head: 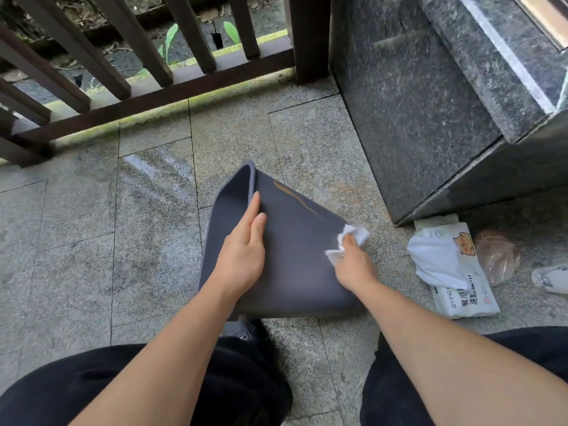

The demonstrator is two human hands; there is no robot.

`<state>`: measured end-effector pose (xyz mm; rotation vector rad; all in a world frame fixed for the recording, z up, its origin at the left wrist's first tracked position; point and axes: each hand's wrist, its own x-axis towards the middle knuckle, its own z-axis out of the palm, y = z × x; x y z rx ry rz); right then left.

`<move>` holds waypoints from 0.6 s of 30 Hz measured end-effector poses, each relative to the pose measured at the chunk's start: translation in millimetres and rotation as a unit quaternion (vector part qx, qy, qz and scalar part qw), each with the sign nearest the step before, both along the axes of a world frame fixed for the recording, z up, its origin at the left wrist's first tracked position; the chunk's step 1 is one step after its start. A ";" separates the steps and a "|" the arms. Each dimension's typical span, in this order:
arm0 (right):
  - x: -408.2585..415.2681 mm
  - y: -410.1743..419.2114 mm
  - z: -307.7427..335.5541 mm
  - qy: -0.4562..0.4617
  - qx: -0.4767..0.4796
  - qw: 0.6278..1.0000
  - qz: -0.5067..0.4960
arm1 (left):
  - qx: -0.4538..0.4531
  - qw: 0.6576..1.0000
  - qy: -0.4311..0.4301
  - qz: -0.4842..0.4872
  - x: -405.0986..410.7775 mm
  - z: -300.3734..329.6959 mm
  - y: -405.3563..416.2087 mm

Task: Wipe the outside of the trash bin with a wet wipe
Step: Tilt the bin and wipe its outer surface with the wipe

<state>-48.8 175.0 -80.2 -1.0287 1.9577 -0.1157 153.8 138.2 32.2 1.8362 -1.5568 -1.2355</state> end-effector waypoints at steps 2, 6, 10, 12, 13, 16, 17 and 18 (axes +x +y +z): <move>-5.0 7.1 -7.1 -0.005 0.038 0.999 -0.036 | -0.003 1.000 -0.009 -0.017 -0.2 0.5 1.9; 3.3 18.7 -10.6 0.003 0.010 0.999 -0.047 | 0.003 1.000 -0.022 -0.018 3.7 0.7 0.5; 28.5 12.4 11.5 0.025 -0.075 0.997 -0.023 | 0.003 0.999 -0.037 -0.036 0.2 3.0 -3.4; 45.4 4.6 26.8 0.008 -0.152 0.988 0.001 | -0.009 0.998 -0.039 -0.056 -6.7 5.3 2.6; 54.3 -1.6 35.7 -0.014 -0.192 0.981 0.015 | -0.013 0.997 -0.039 -0.060 -8.8 5.5 6.0; 80.7 -20.6 61.0 -0.090 -0.320 0.941 0.063 | -0.026 0.997 -0.045 -0.062 -8.3 2.0 11.4; 87.0 -23.6 67.2 -0.120 -0.350 0.926 0.070 | -0.032 0.996 -0.049 -0.067 -6.9 0.3 11.9; 90.2 -24.6 69.4 -0.143 -0.369 0.915 0.080 | -0.037 0.995 -0.052 -0.073 -5.2 -1.5 12.4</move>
